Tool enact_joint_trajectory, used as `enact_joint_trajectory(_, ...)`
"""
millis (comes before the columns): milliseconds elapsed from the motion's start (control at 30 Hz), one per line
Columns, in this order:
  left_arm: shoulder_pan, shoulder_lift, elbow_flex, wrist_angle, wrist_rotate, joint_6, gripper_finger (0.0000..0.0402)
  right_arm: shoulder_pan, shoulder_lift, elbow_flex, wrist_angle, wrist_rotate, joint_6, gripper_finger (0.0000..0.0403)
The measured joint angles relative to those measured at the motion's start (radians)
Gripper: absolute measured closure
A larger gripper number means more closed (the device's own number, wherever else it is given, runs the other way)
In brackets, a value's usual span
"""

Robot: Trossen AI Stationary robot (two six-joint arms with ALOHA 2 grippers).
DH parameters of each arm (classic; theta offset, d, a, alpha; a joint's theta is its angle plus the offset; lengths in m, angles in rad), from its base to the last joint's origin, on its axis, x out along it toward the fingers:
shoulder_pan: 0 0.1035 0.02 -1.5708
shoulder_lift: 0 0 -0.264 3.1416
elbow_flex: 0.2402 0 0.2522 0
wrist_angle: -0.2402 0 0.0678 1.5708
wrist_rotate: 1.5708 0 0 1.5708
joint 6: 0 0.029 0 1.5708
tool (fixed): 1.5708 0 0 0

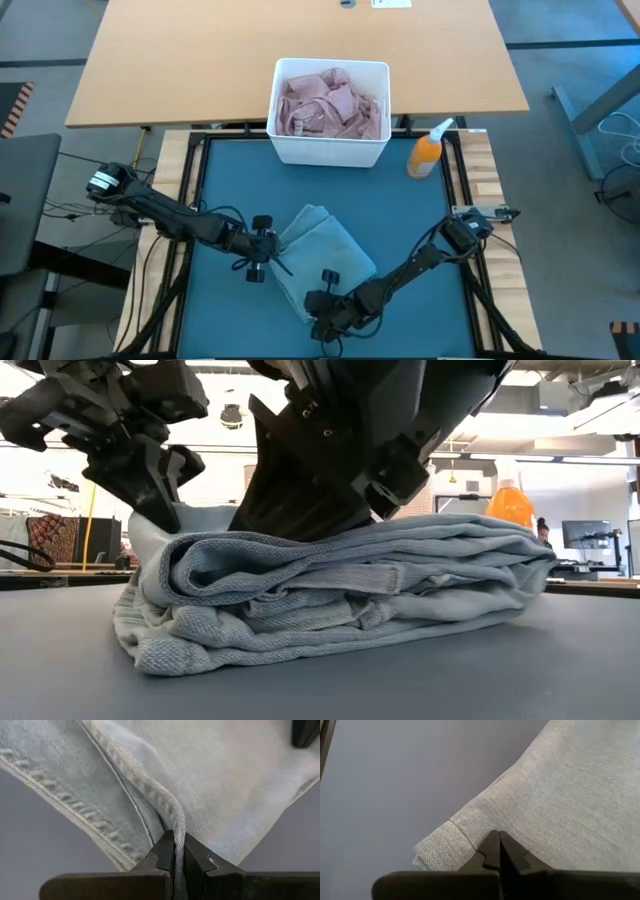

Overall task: Fold Laundry from Bin
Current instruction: Fold the blue pants

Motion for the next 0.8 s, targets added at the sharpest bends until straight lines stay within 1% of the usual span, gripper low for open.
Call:
enact_joint_trajectory(67,0.015,-0.004,-0.009,-0.024,0.011,0.012,0.0394,-0.001,0.0,0.0,0.0,-0.003,-0.004,0.0391)
enact_joint_trajectory(167,0.027,-0.005,-0.022,-0.043,0.052,0.078,0.0378,-0.002,0.0,0.0,-0.003,-0.017,-0.004,0.0386)
enact_joint_trajectory(267,0.028,-0.005,-0.028,-0.065,0.068,0.124,0.035,-0.001,0.0,0.0,-0.005,-0.023,-0.004,0.0383)
enact_joint_trajectory(367,0.029,-0.005,-0.017,-0.104,0.066,0.132,0.0312,-0.001,0.0,0.0,-0.007,-0.025,-0.011,0.0385)
enact_joint_trajectory(500,0.037,-0.03,0.053,-0.295,0.017,0.113,0.0264,-0.001,0.001,0.0,-0.008,-0.026,-0.019,0.0386)
enact_joint_trajectory(600,0.051,-0.075,0.094,-0.492,-0.027,0.052,0.0239,0.0,0.001,0.0,-0.012,-0.032,-0.022,0.0386)
enact_joint_trajectory(633,0.054,-0.099,0.101,-0.51,-0.048,0.026,0.0233,0.0,0.001,0.0,-0.012,-0.032,-0.025,0.0386)
enact_joint_trajectory(667,0.055,-0.127,0.105,-0.488,-0.067,0.001,0.023,0.0,0.001,0.0,-0.012,-0.033,-0.033,0.0385)
enact_joint_trajectory(733,0.054,-0.204,0.084,-0.387,-0.094,-0.016,0.0226,-0.002,-0.003,0.0,-0.017,-0.038,-0.042,0.0385)
enact_joint_trajectory(767,0.048,-0.243,0.063,-0.305,-0.095,-0.01,0.0226,-0.003,-0.006,0.0,-0.023,-0.041,-0.048,0.0385)
enact_joint_trajectory(800,0.039,-0.278,0.033,-0.189,-0.087,0.003,0.0226,-0.003,-0.008,0.0,-0.026,-0.044,-0.051,0.0385)
